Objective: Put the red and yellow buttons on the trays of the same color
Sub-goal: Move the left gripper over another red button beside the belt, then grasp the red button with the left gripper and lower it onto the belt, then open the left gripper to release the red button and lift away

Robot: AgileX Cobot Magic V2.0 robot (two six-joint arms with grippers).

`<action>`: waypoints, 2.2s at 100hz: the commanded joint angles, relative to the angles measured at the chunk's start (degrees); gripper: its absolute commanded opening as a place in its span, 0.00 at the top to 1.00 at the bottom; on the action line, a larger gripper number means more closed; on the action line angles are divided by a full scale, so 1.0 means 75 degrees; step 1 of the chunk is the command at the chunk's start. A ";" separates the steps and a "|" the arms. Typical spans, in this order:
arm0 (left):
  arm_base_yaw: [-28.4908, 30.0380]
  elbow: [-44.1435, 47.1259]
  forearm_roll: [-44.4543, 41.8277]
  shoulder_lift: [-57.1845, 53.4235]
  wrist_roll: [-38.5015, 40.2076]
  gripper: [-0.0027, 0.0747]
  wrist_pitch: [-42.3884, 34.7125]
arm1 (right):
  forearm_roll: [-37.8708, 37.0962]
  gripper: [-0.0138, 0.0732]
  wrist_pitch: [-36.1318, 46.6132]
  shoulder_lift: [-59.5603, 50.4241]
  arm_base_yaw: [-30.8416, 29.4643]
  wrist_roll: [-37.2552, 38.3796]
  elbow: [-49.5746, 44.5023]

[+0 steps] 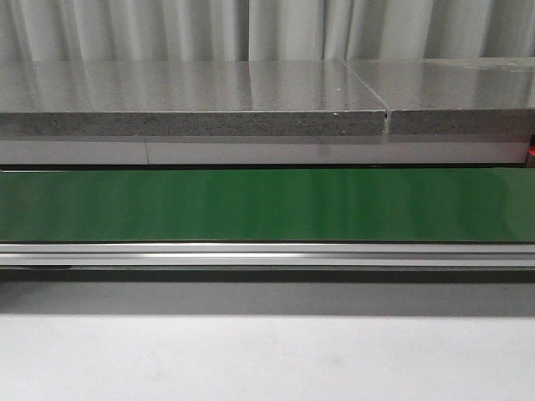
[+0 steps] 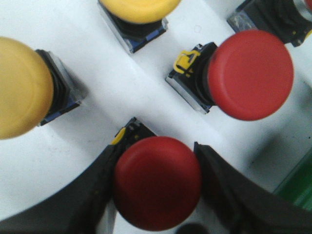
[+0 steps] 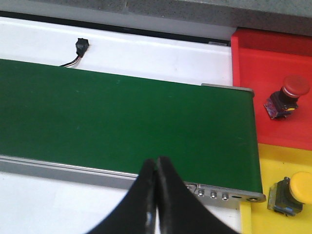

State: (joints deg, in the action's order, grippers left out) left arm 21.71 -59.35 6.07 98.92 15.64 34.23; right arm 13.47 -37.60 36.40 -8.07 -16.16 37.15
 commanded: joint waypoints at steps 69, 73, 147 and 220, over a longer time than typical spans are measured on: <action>-0.1248 -0.1177 0.0271 -0.2204 -0.1049 0.99 0.1579 | 0.0031 0.92 0.0546 -0.0019 0.0001 -0.0082 0.0187; -0.1415 -0.1228 0.0271 -0.2204 -0.1069 0.99 0.1616 | 0.0031 0.92 0.0546 -0.0019 0.0001 -0.0082 0.0187; -0.2064 -0.1225 0.0436 -0.1433 -0.1412 0.99 0.1892 | 0.0031 0.92 0.0546 -0.0019 0.0001 -0.0082 0.0187; -0.2064 -0.1398 0.0506 -0.1433 -0.2086 0.14 0.1943 | 0.0031 0.92 0.0546 -0.0019 0.0001 -0.0082 0.0187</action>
State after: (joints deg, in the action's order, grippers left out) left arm 6.67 -67.12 8.84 90.21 0.86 50.27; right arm 13.47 -37.60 36.40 -8.07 -16.16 37.15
